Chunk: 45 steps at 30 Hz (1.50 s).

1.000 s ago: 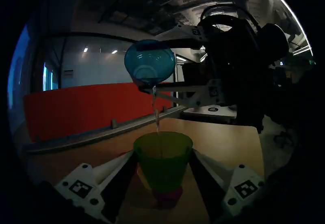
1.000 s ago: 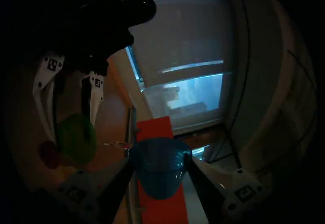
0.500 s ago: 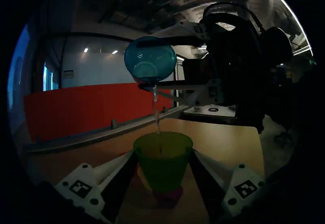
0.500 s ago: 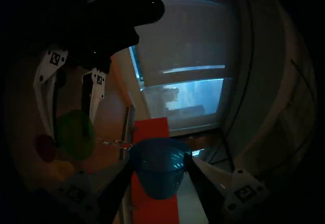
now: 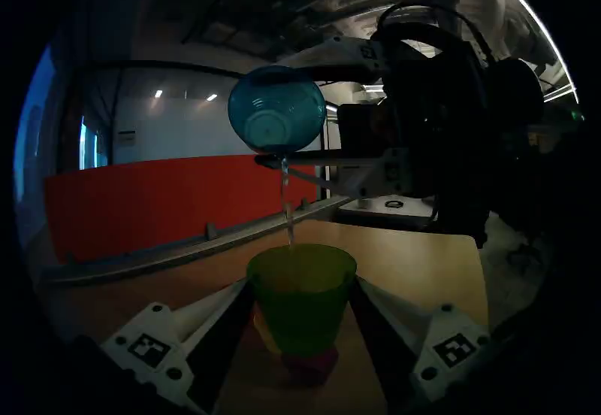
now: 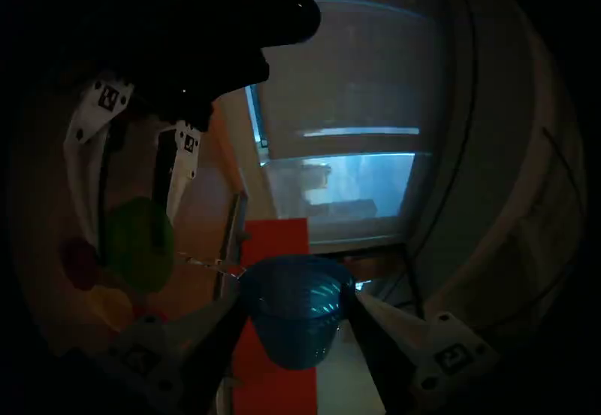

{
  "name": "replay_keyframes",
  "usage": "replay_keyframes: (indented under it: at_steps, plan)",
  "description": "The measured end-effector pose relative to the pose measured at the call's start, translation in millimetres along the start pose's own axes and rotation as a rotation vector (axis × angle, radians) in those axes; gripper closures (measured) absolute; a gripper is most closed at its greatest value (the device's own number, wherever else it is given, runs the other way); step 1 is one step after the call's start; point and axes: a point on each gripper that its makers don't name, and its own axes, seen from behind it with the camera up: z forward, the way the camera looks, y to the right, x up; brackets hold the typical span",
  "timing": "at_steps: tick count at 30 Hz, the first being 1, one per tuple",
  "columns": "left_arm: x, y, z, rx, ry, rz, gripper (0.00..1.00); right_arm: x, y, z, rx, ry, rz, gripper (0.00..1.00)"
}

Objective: Pour water

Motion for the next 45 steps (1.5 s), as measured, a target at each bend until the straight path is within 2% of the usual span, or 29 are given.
replay_keyframes:
  at_steps: [36,41,45]
  plan:
    - [1.0,-0.8,2.8,0.003,0.004,0.0,0.15,3.9,1.5,-4.6,-0.012,-0.002,-0.198,0.11]
    - [0.8,-1.8,2.7,0.005,0.003,0.0,0.15,4.2,0.4,-4.9,-0.009,0.001,-0.152,0.11]
    - [0.3,-2.7,2.2,0.006,0.003,0.0,0.15,3.0,-0.6,-5.6,-0.005,0.005,-0.066,0.11]
